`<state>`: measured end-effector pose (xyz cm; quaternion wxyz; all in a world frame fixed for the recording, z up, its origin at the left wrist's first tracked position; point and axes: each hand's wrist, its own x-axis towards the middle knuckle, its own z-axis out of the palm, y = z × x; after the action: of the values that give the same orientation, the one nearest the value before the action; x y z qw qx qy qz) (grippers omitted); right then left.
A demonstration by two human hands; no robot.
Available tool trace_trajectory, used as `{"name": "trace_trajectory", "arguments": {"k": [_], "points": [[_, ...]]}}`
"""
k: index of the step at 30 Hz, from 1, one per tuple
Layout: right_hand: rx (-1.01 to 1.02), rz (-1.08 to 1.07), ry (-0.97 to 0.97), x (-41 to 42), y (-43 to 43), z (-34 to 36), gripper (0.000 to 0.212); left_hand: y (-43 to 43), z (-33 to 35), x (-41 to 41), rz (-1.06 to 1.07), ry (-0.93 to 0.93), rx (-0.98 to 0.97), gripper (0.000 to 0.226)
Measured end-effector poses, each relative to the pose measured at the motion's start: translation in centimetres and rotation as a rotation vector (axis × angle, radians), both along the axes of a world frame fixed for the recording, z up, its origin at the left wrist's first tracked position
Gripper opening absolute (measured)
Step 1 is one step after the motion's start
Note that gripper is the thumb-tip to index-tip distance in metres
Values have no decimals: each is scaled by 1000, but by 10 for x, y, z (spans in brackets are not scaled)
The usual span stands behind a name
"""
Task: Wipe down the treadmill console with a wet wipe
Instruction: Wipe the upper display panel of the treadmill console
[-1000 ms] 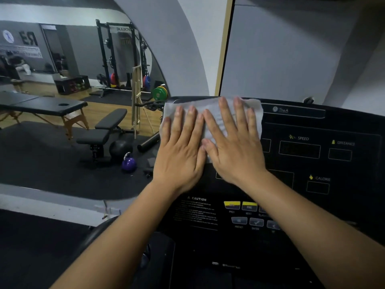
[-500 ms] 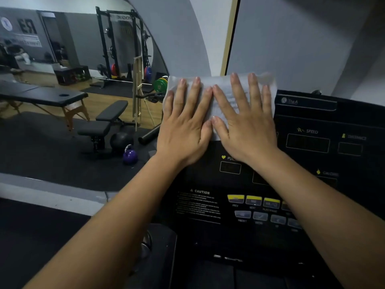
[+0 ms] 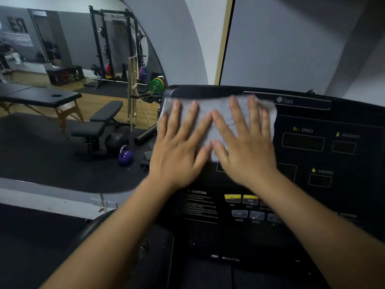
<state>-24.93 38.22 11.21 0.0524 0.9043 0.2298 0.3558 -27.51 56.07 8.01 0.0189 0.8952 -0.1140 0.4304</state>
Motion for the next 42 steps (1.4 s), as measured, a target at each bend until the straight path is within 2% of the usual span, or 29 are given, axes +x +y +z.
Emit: {"name": "trace_trajectory", "arguments": {"k": [3, 5, 11, 14, 18, 22, 25, 27, 32, 34, 36, 42], "points": [[11, -47, -4, 17, 8, 32, 64, 6, 33, 21, 33, -18, 17, 63], [20, -49, -2, 14, 9, 28, 63, 5, 31, 20, 37, -14, 22, 63], [13, 49, 87, -48, -9, -66, 66, -10, -66, -51, -16, 83, -4, 64], [-3, 81, 133, -74, -18, -105, 67, -11, -102, -78, -50, 112, 45, 64], [6, 88, 75, -46, -16, -70, 67, 0, -62, -46, -62, 70, 83, 64], [-1, -22, 21, 1, -2, 6, 66, 9, 13, 7, -9, 3, 79, 65], [2, -90, 19, 10, 7, 25, 65, 8, 31, 19, 26, 7, 40, 64], [16, -74, 23, -1, 8, 9, 64, 2, 13, 7, 22, 18, 19, 63], [19, 58, 111, -64, -9, -82, 68, -7, -81, -63, -36, 94, 6, 63], [-11, 78, 122, -72, -15, -96, 68, -5, -95, -73, -57, 104, 32, 63], [-17, 77, 93, -56, -12, -80, 67, -1, -78, -59, -53, 78, 40, 63], [33, -63, 22, 14, 9, 27, 64, 7, 33, 22, 5, 12, 22, 61]]}}
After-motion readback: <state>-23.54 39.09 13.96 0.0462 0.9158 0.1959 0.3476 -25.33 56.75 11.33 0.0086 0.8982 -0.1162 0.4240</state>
